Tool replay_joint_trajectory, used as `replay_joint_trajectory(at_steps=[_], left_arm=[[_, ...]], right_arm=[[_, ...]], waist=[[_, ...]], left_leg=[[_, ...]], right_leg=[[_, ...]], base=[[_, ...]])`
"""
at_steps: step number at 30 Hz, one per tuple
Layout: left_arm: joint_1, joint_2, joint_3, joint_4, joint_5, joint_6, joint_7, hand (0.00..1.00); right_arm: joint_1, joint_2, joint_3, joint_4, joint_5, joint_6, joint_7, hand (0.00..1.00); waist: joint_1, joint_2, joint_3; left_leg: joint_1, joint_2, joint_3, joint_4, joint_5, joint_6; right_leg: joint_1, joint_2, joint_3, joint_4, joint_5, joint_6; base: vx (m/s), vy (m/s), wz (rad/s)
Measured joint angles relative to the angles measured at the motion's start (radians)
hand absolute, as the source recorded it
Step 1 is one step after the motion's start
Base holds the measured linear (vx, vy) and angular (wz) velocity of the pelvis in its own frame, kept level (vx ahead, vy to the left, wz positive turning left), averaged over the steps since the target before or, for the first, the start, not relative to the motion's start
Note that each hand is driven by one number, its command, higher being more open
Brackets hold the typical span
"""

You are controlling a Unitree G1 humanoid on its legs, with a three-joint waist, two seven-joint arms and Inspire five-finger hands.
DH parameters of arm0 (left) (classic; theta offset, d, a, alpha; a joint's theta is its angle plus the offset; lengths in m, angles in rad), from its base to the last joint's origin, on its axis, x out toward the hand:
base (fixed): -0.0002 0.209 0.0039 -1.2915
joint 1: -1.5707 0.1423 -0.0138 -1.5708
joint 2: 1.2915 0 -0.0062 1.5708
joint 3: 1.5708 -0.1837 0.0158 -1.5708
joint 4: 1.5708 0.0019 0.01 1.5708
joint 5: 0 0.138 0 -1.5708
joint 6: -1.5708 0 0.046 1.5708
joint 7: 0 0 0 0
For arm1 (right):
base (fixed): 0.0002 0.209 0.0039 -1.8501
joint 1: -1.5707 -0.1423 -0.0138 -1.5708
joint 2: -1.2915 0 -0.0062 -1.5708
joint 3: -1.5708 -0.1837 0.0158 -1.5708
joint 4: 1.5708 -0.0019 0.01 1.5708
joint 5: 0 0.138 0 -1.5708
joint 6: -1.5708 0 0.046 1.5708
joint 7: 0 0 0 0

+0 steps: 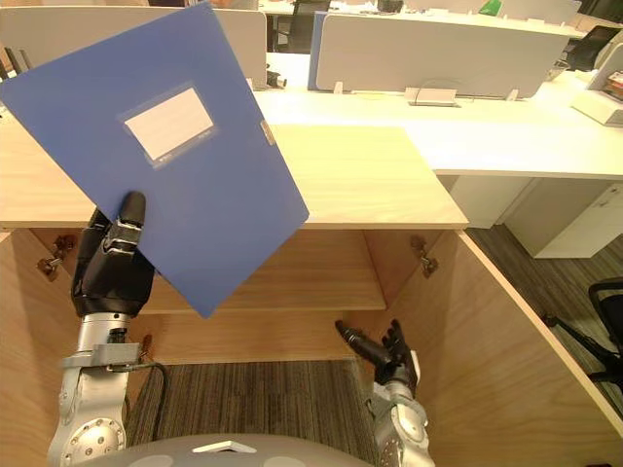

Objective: Walk over to the cabinet, pick up the folder, carry it to the office cabinet, place the folder inside the office cabinet, then close the office cabinet door

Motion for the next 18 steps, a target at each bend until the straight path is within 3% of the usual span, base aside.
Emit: replay_joint_trajectory(at_steps=[7, 12, 18], left_arm=[[-0.004, -0.019, 0.067, -0.013, 0.0, -0.002, -0.001, 0.0], [-0.007, -0.019, 0.088, -0.013, 0.0, -0.002, -0.012, 0.0], [-0.057, -0.016, 0.088, -0.012, 0.012, -0.002, -0.062, 0.0]], right_arm=[[-0.007, 0.002, -0.066, -0.162, 0.147, -0.066, 0.008, 1.0], [-0.054, -0.001, -0.067, -0.314, 0.289, -0.078, 0.081, 1.0], [-0.121, -0.015, -0.025, -0.39, 0.328, -0.081, 0.098, 1.0]], waist=[[-0.001, 0.0, 0.0], [-0.001, 0.007, 0.004], [-0.002, 0.019, 0.013]], left_leg=[[0.001, 0.0, 0.006, 0.0, -0.008, 0.003], [0.004, -0.001, 0.007, 0.001, -0.015, 0.005], [0.006, -0.002, 0.01, 0.0, -0.02, 0.002]], right_leg=[[0.001, 0.0, 0.005, -0.007, 0.001, 0.001], [0.001, 0.0, 0.005, -0.002, 0.002, 0.002], [-0.002, -0.001, 0.005, 0.004, 0.004, 0.005]], base=[[0.04, -0.005, -0.04], [0.01, -0.003, 0.0], [-0.01, -0.001, -0.02]])
